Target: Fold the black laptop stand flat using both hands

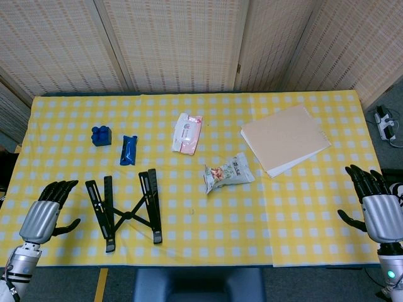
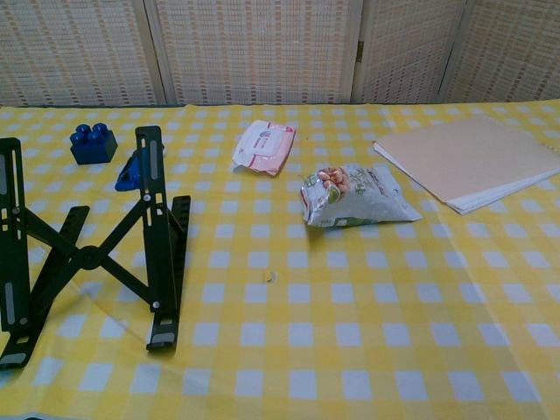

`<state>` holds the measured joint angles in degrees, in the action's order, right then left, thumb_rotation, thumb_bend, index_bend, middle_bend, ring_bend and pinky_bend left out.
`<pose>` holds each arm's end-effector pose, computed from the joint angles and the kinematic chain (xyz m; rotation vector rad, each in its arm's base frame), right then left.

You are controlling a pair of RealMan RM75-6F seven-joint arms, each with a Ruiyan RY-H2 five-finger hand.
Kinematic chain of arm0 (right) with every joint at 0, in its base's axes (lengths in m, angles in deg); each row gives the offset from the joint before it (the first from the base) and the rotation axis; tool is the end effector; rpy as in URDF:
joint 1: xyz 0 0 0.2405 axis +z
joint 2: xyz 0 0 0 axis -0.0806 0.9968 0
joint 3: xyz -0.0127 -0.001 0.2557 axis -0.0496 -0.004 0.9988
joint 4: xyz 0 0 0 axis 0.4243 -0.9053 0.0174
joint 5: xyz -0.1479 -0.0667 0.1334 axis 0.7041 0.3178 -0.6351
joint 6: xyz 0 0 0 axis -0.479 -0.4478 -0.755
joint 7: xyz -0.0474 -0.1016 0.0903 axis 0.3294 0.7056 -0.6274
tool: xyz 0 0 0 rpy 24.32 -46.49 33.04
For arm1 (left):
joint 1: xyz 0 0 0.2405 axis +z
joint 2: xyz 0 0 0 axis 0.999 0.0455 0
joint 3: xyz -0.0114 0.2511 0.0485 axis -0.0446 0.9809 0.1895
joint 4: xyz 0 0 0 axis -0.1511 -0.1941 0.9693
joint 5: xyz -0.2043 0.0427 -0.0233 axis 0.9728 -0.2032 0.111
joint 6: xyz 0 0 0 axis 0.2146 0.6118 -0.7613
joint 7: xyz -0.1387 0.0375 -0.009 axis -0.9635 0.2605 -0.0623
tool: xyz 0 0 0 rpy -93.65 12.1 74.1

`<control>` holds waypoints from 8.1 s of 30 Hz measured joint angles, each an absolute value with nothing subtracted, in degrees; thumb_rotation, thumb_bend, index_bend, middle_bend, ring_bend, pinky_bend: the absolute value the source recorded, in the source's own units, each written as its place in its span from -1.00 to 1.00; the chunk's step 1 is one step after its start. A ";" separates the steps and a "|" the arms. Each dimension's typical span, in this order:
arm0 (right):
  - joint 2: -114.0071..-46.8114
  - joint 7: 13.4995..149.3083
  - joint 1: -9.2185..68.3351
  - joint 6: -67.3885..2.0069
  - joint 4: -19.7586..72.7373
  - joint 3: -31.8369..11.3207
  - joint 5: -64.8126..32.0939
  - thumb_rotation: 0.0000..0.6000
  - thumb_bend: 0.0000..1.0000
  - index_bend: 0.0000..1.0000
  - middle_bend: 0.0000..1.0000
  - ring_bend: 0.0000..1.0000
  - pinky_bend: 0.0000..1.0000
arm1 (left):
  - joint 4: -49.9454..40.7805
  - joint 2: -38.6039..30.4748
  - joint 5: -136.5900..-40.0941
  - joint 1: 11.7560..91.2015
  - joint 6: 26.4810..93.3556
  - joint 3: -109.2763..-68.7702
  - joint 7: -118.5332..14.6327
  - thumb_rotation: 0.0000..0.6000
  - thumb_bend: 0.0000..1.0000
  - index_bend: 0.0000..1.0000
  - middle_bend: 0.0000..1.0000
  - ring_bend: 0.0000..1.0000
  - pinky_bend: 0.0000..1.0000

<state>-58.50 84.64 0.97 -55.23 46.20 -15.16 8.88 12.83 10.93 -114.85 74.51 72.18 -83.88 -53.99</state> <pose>-0.2959 -0.1930 0.1789 1.4002 -0.7903 0.9447 -0.2883 0.2226 0.1191 -1.5591 -0.9520 -0.9690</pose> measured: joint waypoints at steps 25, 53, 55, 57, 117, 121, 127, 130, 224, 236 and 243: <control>-59.34 83.40 1.09 -55.17 45.50 -15.71 9.28 1.00 -0.57 -0.93 -0.77 -0.71 -0.79 | 12.61 11.46 -111.57 69.87 60.80 -81.92 -83.60 1.00 0.52 -1.00 -0.86 -0.87 -0.47; -60.27 80.34 1.03 -54.59 42.66 -15.99 8.53 1.00 -0.57 -0.93 -0.78 -0.71 -0.79 | 24.33 2.69 -110.90 66.46 62.04 -84.30 -69.27 1.00 0.50 -1.00 -0.83 -0.74 -0.24; -60.32 80.05 1.00 -54.50 42.47 -16.04 8.46 1.00 -0.57 -0.93 -0.78 -0.71 -0.79 | 24.83 1.85 -110.33 66.47 62.24 -84.30 -67.31 1.00 0.44 -1.00 -0.77 -0.69 -0.19; -60.33 79.71 0.99 -54.29 42.20 -16.17 8.40 1.00 -0.57 -0.93 -0.78 -0.71 -0.79 | 25.13 1.10 -109.49 66.73 62.92 -84.32 -65.05 1.00 0.32 -1.00 -0.75 -0.67 -0.18; -60.42 74.34 12.33 -41.09 50.10 -18.40 16.74 1.00 -0.57 -0.93 -0.78 -0.68 -0.78 | 9.35 3.41 -120.36 58.54 61.95 -82.00 -120.91 1.00 -0.19 -0.05 0.24 0.11 -0.02; -60.29 68.57 15.41 -37.56 51.67 -19.03 18.30 1.00 -0.57 -0.93 -0.78 -0.67 -0.78 | 9.89 3.03 -120.27 61.03 66.04 -81.13 -118.16 1.00 -0.19 -0.04 0.27 0.12 -0.02; -61.05 58.11 21.14 -32.53 53.12 -19.52 20.68 1.00 -0.57 -0.93 -0.78 -0.68 -0.78 | 11.43 2.82 -121.58 64.23 71.19 -79.41 -115.04 1.00 -0.19 -0.02 0.27 0.13 -0.02; -62.06 52.00 23.94 -30.60 53.19 -19.43 21.24 1.00 -0.57 -0.93 -0.78 -0.67 -0.78 | 12.50 3.27 -123.27 64.55 72.27 -78.50 -115.12 1.00 -0.19 -0.03 0.27 0.12 -0.02; -92.44 -31.96 50.67 -31.17 25.69 -35.38 23.95 1.00 -0.57 -0.84 -0.64 -0.52 -0.60 | 19.29 8.84 -134.45 61.18 75.74 -66.51 -108.50 1.00 -0.19 -0.07 0.27 0.13 0.06; -89.97 -25.16 51.39 -32.16 28.76 -34.42 24.28 1.00 -0.57 -0.84 -0.64 -0.52 -0.60 | 18.69 8.94 -132.38 61.96 76.83 -68.61 -103.49 1.00 -0.20 -0.19 0.03 -0.22 -0.01; -86.75 -18.86 52.08 -32.39 33.53 -33.39 24.27 1.00 -0.57 -0.84 -0.64 -0.53 -0.60 | 18.22 9.23 -131.72 62.56 77.66 -69.54 -102.05 1.00 -0.20 -0.41 -0.34 -0.57 -0.31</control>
